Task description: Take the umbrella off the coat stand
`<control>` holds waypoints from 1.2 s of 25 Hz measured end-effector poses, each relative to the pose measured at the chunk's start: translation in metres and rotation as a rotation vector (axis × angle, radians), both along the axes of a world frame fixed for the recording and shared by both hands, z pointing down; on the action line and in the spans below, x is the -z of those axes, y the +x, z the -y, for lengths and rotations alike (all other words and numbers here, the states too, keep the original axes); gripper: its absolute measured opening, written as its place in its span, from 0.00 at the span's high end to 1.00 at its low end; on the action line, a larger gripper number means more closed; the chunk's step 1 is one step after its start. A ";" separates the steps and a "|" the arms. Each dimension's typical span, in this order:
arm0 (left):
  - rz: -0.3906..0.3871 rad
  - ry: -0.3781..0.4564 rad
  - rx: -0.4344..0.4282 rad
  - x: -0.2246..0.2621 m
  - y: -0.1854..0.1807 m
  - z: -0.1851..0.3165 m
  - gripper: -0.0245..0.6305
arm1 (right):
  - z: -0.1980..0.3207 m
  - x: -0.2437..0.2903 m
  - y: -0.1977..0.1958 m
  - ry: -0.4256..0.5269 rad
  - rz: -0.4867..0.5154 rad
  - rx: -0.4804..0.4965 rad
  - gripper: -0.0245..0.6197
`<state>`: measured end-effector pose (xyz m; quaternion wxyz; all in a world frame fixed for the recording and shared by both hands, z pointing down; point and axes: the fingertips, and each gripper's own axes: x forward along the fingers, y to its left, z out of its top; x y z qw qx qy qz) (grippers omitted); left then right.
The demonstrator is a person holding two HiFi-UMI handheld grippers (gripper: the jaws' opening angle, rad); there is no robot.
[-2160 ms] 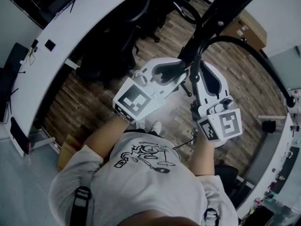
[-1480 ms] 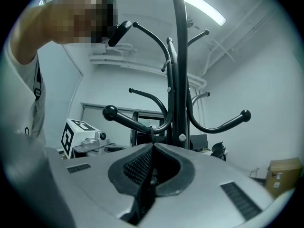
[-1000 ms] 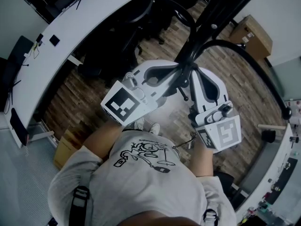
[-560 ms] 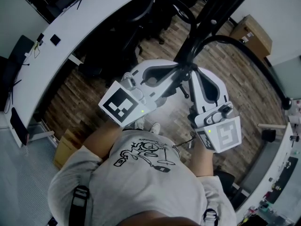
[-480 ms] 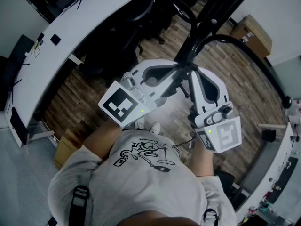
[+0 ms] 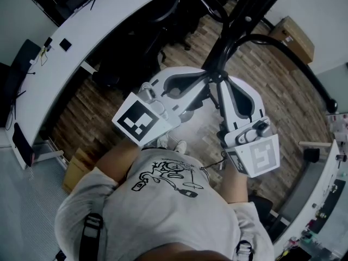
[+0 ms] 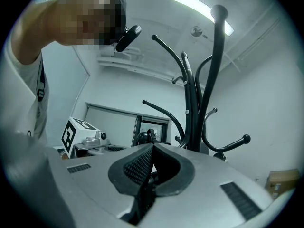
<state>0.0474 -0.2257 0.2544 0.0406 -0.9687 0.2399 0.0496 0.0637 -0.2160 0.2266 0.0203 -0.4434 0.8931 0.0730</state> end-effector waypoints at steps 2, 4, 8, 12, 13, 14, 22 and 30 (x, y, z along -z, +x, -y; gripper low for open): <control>-0.005 0.001 0.004 0.002 -0.001 -0.002 0.93 | -0.003 0.002 -0.001 0.004 -0.003 -0.002 0.95; -0.008 0.003 0.006 0.004 -0.002 -0.005 0.93 | -0.006 0.003 -0.002 0.008 -0.005 -0.004 0.95; -0.007 0.011 0.001 0.004 -0.003 -0.015 0.93 | -0.014 0.003 -0.004 0.012 -0.010 -0.005 0.95; -0.007 0.007 -0.002 0.002 -0.005 -0.022 0.93 | -0.019 0.002 -0.006 0.010 -0.009 -0.009 0.95; -0.009 0.007 -0.003 0.003 -0.005 -0.023 0.93 | -0.019 0.002 -0.006 0.011 -0.007 -0.010 0.95; -0.011 0.008 -0.003 0.003 -0.006 -0.024 0.93 | -0.020 0.002 -0.006 0.012 -0.006 -0.011 0.95; -0.020 0.003 -0.007 0.003 -0.007 -0.032 0.93 | -0.027 0.002 -0.011 0.016 0.002 -0.006 0.95; -0.019 -0.004 -0.011 -0.002 -0.006 -0.041 0.93 | -0.033 -0.002 -0.009 0.006 0.016 -0.002 0.95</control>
